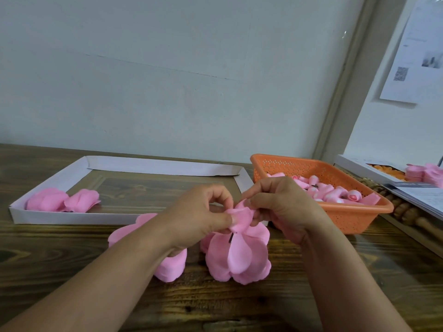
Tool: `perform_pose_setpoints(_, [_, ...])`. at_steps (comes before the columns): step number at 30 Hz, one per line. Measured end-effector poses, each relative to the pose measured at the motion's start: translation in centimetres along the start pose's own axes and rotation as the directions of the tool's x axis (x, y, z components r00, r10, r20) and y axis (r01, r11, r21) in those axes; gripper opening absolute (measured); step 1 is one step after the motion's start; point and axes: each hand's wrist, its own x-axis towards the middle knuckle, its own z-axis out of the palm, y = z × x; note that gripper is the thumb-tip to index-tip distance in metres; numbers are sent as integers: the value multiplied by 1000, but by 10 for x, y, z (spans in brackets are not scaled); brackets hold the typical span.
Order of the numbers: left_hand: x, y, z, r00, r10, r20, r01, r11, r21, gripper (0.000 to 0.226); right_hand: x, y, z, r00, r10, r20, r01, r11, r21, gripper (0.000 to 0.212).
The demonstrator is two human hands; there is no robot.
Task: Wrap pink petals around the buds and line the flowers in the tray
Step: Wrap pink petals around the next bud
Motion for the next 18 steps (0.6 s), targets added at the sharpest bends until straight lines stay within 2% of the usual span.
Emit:
perform_pose_setpoints(2, [0,1,-6,999,4,32,-3,1000,-22,27,-1,-1,0,1000,4,16,-4,1000,17,17])
perform_pose_setpoints(7, [-3,6,-20,970,28,241,-21,999,-31,27,-3,-3,1,999,1,48,-3,999,51,17])
perform_pose_setpoints(11, [-1,4,-19,987,27,158,-32,999,30,24,-3,-3,1,999,-1,47,-2,998,66,17])
perform_pose_setpoints(18, [2,-1,-12,996,13,84,-11,1000,-28,13,-3,-2,3,999,-8,53,7,1000,16,11])
